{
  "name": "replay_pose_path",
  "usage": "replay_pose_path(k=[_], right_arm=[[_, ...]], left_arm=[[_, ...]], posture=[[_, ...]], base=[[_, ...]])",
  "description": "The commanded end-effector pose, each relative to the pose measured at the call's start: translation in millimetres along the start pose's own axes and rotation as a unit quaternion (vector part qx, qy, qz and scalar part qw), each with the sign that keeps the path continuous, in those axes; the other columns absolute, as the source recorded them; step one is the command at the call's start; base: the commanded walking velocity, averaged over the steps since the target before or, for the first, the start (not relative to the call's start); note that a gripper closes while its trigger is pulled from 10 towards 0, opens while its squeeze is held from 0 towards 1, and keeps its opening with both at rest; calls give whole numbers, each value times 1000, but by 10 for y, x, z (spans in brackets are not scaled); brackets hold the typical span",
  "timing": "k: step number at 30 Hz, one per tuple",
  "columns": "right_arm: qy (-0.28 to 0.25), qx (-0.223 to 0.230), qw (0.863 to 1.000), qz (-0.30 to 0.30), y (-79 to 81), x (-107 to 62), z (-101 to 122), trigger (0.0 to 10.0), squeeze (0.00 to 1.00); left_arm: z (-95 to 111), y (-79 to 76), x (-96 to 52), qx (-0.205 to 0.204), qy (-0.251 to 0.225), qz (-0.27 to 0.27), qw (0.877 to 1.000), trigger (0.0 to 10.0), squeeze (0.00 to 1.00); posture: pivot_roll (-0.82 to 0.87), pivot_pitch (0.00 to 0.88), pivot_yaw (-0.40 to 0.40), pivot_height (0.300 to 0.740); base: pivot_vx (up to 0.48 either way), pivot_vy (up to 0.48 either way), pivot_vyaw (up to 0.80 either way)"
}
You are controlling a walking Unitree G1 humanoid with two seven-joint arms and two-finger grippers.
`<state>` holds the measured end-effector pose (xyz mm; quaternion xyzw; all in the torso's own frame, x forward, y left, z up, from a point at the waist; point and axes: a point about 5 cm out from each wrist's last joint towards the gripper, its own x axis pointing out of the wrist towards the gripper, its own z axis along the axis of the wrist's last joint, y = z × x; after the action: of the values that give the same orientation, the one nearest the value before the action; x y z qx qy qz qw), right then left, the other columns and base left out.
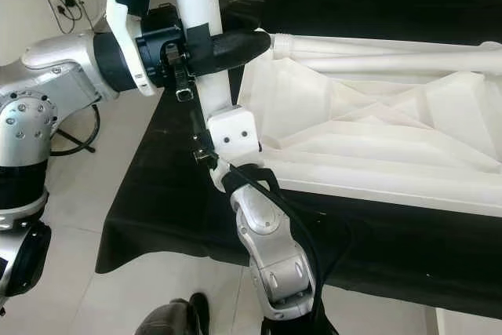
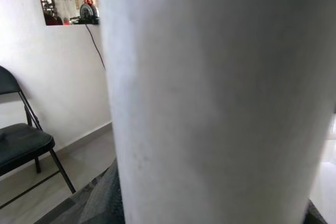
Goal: Building children table
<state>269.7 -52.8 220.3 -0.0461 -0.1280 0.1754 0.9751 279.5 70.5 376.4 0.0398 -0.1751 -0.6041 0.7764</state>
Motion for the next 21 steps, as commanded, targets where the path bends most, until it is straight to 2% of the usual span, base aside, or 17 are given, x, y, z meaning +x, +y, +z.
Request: replay_pose_path(k=[1,5,16,17,18,21], right_arm=[[83,9,997,-1,-6,-48,-346,10000,0],[83,9,997,-1,-6,-43,-348,10000,0],[84,6,996,0,-8,-41,-344,10000,0],[82,6,997,4,-6,-38,-338,10000,459],[80,11,997,11,-1,-33,-328,10000,1000],[71,29,996,36,19,-3,-289,10000,1000]], left_arm=[[-116,18,-39,-16,29,-1,999,0,0],[-125,41,-95,20,62,-8,998,0,0],[-80,51,-153,30,47,-1,998,0,0],[-74,50,-163,31,46,-1,998,588,0],[-68,49,-172,33,44,-1,999,980,0],[-60,47,-186,35,41,0,999,1059,0]], posture=[[82,255,57,740],[87,254,58,740],[84,253,59,740],[80,252,60,740],[77,252,59,740],[75,250,59,740]], base=[[0,0,0],[0,0,0],[0,0,0],[0,0,0],[0,0,0],[0,0,0]])
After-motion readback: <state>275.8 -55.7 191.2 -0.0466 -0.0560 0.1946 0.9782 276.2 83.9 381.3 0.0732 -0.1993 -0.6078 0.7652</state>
